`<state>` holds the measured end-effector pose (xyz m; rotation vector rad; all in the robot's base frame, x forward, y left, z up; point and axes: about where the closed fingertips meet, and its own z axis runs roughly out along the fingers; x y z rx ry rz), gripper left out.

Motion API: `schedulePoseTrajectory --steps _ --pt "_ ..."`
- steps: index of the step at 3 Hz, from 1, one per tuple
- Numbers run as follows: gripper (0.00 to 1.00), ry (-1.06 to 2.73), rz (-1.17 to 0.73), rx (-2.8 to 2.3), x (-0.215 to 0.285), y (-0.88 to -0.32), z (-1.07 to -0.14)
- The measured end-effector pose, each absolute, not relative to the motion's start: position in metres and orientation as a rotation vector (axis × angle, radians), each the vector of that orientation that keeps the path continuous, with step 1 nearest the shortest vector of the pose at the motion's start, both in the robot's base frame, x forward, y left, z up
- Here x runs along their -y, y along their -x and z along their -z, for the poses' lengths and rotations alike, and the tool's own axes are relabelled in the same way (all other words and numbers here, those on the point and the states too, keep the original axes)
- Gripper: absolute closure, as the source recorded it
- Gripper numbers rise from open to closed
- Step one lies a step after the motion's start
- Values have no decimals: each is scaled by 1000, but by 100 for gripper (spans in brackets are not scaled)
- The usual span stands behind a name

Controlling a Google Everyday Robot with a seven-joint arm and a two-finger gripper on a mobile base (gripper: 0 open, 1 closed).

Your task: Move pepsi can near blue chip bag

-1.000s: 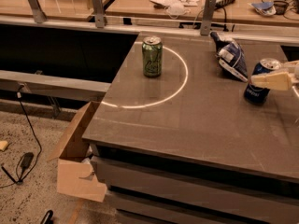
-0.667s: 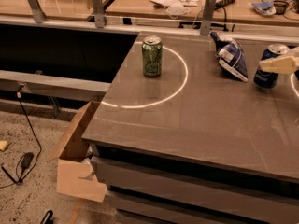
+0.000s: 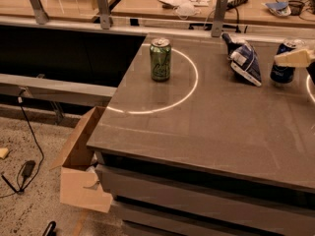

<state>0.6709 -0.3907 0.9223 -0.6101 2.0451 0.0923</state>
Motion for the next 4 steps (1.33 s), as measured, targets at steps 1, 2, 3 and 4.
schedulePoseTrajectory --steps 1,2,3,4 --pt "95 614 -115 -2062 385 -677 -915" --pt "80 611 -152 -2079 378 -678 -906" --pt "57 597 -180 -2095 375 -676 -898" --pt "35 588 -193 -2101 374 -673 -895"
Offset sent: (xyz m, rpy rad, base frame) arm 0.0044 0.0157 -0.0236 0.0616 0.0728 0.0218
